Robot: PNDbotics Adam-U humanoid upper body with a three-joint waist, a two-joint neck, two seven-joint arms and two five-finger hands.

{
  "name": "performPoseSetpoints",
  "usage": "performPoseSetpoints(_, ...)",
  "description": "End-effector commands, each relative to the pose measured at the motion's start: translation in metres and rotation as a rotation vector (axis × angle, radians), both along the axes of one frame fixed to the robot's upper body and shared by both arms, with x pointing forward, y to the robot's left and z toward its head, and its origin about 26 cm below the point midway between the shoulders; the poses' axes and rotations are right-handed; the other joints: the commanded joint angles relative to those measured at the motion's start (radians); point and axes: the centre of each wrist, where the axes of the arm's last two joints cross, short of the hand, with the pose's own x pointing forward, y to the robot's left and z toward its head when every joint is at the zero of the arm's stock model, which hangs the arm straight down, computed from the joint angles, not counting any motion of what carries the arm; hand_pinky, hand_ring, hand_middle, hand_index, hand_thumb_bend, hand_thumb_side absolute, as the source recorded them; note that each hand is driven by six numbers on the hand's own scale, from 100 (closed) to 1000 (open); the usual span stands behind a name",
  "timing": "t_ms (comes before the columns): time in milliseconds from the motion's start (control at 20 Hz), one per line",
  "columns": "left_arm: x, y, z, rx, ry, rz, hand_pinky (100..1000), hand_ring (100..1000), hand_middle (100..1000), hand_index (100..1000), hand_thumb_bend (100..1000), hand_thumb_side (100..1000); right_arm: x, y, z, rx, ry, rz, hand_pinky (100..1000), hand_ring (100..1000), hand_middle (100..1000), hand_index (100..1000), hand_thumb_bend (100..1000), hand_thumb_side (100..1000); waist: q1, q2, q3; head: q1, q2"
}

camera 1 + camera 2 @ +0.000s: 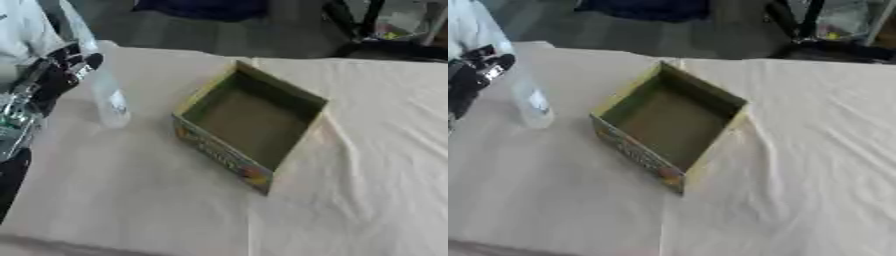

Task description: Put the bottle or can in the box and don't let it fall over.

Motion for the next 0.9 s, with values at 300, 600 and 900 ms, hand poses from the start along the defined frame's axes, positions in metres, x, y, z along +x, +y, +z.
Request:
performPoseSetpoints(300, -0.0018, 0.0062, 0.0207, 0.074, -0.088, 0.059, 1000, 1000, 1000, 919, 546, 429, -0.0026, -0.0009, 0.0099, -0.036, -0.033, 0.003, 1000, 1000, 1000, 1000, 100, 470, 0.0, -0.008, 0.002, 0.0, -0.005)
performPoseSetpoints(600, 0.0019, 0.0053, 0.0198, 0.07, -0.09, 0.059, 1000, 1000, 1000, 957, 506, 457, -0.0025, -0.0004, 0.0097, -0.037, -0.033, 0.005, 1000, 1000, 1000, 1000, 100, 470, 0.0, -0.007, 0.001, 0.001, -0.005)
performPoseSetpoints(900, 0.0073, 0.0058, 0.0172, 0.033, -0.073, 0.045, 1000, 1000, 1000, 969, 498, 475, -0.0022, 0.0005, 0.0098, -0.037, -0.033, 0.009, 1000, 1000, 1000, 1000, 100, 470, -0.001, -0.005, 0.0, 0.002, -0.008)
